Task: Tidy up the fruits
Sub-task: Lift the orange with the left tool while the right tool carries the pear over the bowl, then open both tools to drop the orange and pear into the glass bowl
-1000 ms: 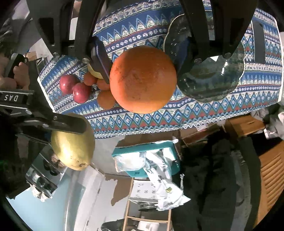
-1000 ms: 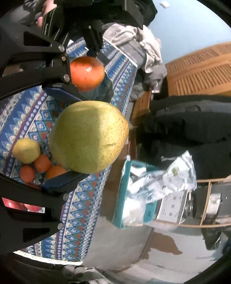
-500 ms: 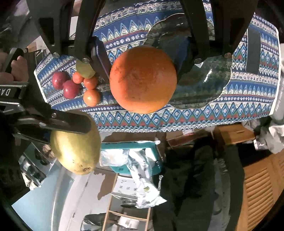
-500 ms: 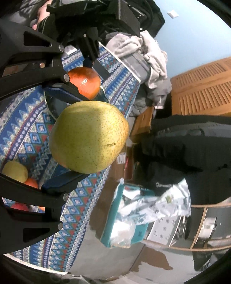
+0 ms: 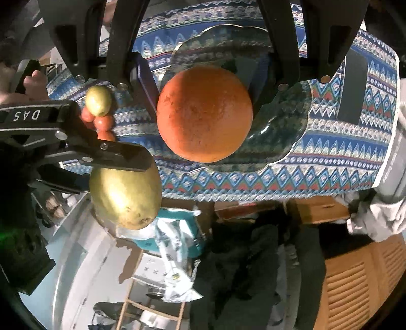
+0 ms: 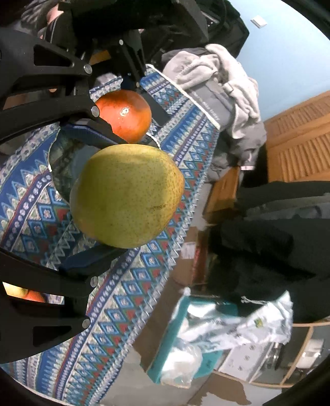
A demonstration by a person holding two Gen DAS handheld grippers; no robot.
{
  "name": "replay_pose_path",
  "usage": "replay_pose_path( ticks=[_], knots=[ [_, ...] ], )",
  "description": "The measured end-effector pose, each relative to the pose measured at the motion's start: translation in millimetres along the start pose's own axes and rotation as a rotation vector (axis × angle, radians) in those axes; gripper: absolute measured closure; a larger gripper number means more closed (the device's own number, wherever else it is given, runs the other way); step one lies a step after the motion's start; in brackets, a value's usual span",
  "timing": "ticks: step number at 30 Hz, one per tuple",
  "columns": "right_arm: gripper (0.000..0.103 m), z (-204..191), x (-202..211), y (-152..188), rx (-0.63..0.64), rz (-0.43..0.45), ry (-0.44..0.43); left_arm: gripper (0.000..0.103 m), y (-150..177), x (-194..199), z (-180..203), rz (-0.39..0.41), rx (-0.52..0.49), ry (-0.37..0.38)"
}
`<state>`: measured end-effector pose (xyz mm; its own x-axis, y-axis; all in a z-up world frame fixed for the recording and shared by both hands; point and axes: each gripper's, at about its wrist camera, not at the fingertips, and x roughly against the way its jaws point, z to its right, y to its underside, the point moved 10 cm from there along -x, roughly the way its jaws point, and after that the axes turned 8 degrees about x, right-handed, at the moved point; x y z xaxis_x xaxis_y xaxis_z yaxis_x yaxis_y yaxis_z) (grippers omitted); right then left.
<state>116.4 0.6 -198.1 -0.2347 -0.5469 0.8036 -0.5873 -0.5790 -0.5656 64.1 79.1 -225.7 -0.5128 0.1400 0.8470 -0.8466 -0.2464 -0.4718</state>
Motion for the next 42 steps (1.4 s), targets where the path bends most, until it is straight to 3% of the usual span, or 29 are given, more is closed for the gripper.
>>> replay_pose_path(
  ticks=[15,26,37,42],
  knots=[
    [0.031,-18.3,-64.6,22.8,0.018,-0.128,-0.012,0.036,34.6,-42.9,-69.9,-0.113,0.085,-0.104],
    [0.031,-19.6,-101.3,56.0,0.022,-0.24,-0.019,0.036,66.6,-68.7,-75.8,-0.223,0.093,-0.129],
    [0.031,-26.2,-112.2,65.0,0.033,-0.275,-0.037,0.035,88.3,-90.8,-89.4,-0.319,0.133,-0.173],
    [0.031,-32.5,-116.1,70.8,0.057,-0.292,-0.039,0.033,81.7,-82.4,-92.8,-0.291,0.146,-0.178]
  ],
)
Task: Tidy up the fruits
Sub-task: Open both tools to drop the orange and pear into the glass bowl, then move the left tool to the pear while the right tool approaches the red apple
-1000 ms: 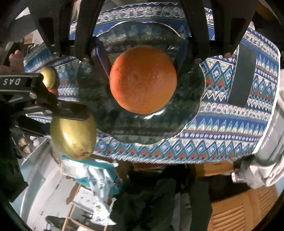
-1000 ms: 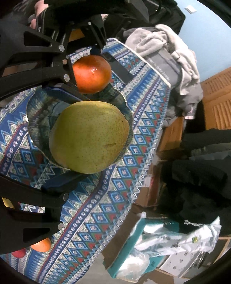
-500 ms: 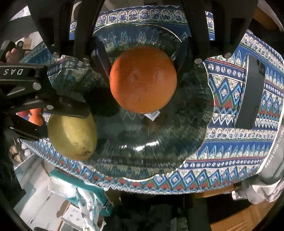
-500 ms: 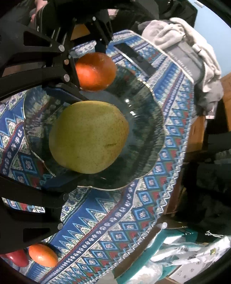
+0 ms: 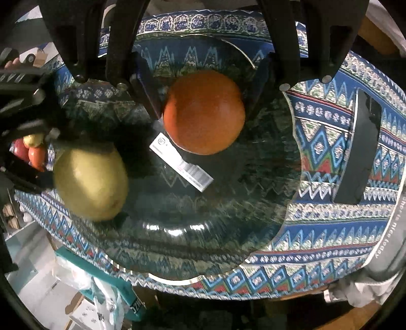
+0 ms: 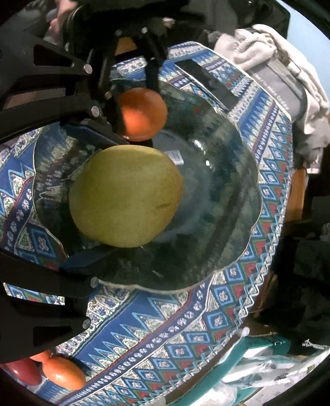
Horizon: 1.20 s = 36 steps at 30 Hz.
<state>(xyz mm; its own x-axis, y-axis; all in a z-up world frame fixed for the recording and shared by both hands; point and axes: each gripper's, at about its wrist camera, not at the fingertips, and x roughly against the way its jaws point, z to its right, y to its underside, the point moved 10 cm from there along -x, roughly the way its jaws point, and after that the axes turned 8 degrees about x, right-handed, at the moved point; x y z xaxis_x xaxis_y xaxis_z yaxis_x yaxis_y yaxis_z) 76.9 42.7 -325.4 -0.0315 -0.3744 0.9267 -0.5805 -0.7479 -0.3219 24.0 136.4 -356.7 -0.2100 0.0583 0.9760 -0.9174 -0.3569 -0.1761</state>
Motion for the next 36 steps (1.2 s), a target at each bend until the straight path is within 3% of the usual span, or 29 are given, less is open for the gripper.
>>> replay_pose_path(
  ticks=[11,20,36],
  knots=[
    [0.032,15.7,41.0,-12.0,-0.098,0.12,-0.043,0.03,-6.1,36.3,-0.1,0.054,-0.001,0.024],
    [0.03,24.7,97.1,-10.7,-0.108,0.198,0.019,0.03,-12.5,65.6,41.5,0.101,-0.038,0.09],
    [0.027,75.5,180.6,53.2,-0.157,0.248,0.166,0.025,-3.1,97.9,125.7,0.151,-0.183,0.151]
  ],
)
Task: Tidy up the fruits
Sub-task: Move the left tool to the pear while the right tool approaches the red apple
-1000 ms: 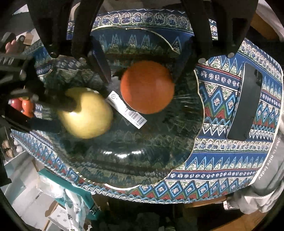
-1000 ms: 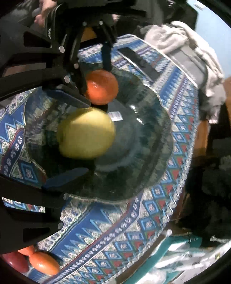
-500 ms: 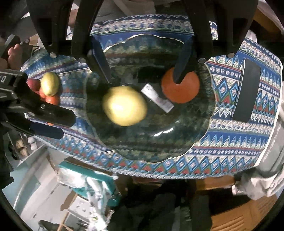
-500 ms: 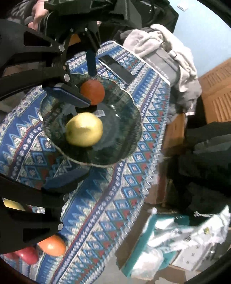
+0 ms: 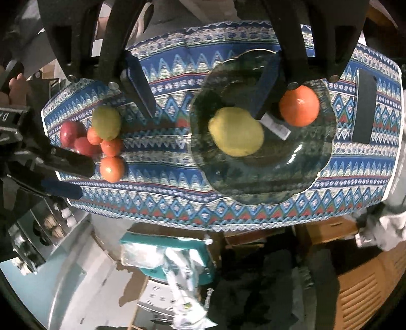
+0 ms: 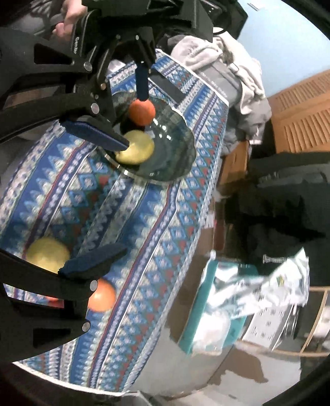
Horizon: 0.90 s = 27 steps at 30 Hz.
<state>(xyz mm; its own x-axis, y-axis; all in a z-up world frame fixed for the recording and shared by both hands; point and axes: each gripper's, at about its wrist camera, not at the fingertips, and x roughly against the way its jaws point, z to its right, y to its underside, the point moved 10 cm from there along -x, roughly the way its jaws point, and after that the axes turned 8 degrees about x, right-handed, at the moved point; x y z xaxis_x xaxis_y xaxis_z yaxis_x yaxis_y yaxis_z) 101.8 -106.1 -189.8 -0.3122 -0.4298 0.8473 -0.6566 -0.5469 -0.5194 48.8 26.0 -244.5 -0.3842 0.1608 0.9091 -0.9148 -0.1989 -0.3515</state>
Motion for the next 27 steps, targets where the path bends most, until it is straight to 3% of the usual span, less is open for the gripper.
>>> replay_pose_path(
  ticks=[9,19,27],
  knots=[
    [0.027,56.5,34.6,34.5,-0.037,0.008,0.093,0.025,5.1,-4.1,55.4,-0.012,-0.099,0.019],
    [0.027,114.2,57.6,84.9,-0.147,0.012,0.132,0.025,8.9,-11.7,118.5,-0.038,-0.183,0.064],
    [0.027,159.4,57.2,133.7,-0.266,-0.039,0.157,0.023,15.2,-27.1,158.2,-0.074,-0.234,0.094]
  ],
)
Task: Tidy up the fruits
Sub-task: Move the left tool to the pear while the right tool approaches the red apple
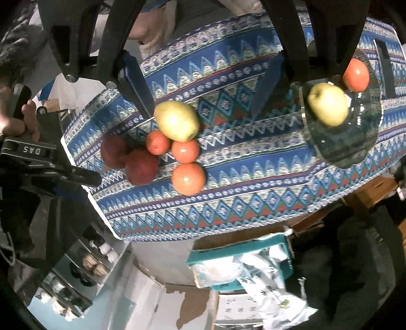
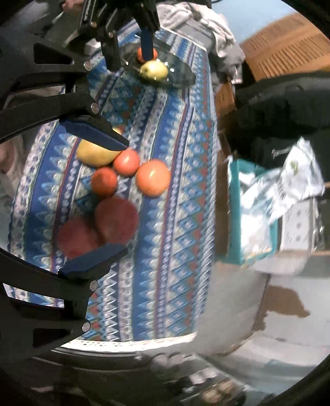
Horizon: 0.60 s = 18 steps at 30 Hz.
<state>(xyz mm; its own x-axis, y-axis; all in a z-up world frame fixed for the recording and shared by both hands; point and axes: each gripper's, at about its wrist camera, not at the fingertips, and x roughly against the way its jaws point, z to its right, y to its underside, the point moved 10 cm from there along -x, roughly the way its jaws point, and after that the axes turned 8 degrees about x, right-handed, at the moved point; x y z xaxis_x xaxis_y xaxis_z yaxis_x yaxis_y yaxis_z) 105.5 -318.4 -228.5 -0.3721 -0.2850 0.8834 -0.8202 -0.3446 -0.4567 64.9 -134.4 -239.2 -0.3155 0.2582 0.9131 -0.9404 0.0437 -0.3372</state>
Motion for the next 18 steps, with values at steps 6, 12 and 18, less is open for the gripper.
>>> replay_pose_path(
  ticks=[6,12,18],
  knots=[
    [0.027,22.0,-18.8,22.2,-0.036,-0.059,0.013,0.023,3.0,-25.1,17.6,-0.036,-0.041,-0.007],
    [0.027,34.0,-42.2,46.5,-0.046,-0.129,0.009,0.023,8.2,-54.9,28.7,-0.089,-0.048,-0.005],
    [0.027,46.1,-77.4,74.4,-0.069,-0.228,0.008,0.023,10.4,-83.0,32.5,-0.133,0.025,0.042]
  ],
)
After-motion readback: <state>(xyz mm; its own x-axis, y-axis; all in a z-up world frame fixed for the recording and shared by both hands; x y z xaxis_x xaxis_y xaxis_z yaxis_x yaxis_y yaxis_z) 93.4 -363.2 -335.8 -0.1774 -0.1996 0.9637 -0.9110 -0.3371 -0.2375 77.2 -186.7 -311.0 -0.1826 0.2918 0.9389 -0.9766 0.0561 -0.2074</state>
